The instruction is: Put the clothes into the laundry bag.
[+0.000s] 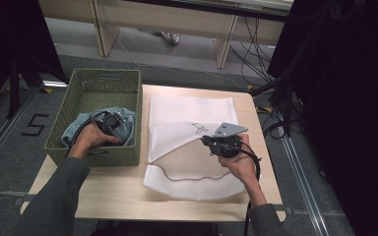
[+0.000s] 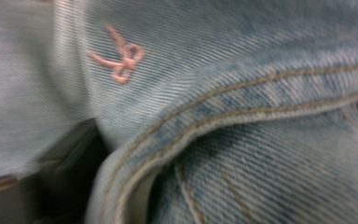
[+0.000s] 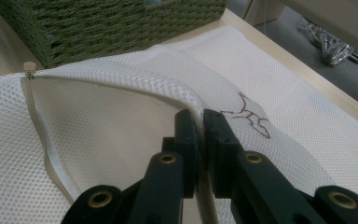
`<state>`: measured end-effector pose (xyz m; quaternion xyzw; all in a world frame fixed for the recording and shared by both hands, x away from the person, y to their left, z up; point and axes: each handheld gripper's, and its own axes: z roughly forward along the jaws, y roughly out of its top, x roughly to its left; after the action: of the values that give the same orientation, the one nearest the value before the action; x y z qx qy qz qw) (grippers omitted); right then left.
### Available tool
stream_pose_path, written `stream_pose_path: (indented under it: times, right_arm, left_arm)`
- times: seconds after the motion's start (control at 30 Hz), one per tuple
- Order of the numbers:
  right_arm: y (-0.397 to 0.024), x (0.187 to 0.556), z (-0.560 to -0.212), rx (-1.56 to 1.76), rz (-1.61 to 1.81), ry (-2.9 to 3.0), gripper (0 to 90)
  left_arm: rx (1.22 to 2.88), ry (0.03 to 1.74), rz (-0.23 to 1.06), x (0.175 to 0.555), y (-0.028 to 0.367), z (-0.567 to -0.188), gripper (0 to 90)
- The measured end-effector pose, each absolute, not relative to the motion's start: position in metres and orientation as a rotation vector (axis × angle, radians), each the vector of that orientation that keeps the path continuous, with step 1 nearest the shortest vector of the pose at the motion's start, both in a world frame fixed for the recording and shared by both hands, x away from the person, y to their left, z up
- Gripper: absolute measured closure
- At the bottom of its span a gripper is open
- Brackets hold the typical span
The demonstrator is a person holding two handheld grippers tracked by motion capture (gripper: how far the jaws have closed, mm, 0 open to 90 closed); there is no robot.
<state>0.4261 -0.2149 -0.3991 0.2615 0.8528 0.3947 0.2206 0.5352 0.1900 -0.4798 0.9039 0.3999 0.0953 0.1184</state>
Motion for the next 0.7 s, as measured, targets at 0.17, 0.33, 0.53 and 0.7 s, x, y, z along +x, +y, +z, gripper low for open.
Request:
stream_pose_path:
  times: [0.17, 0.33, 0.53, 0.7]
  right_arm:
    - [-0.216, 0.426, -0.397, 0.682, 1.074, 2.343, 85.2]
    - [-0.216, 0.426, -0.398, 0.687, 1.081, 2.357, 85.5]
    - [-0.215, 0.425, -0.397, 0.695, 1.093, 2.351, 86.0]
    - [-0.215, 0.424, -0.397, 0.699, 1.093, 2.348, 86.2]
  left_arm:
    - [2.612, 1.19, 0.281, 0.538, 0.192, -0.473, 49.0]
    - [2.494, 1.212, 0.316, 0.536, 0.203, -0.465, 63.1]
    - [2.428, 1.178, 0.366, 0.527, 0.212, -0.443, 66.2]
    - [2.348, 1.158, 0.366, 0.518, 0.222, -0.416, 66.3]
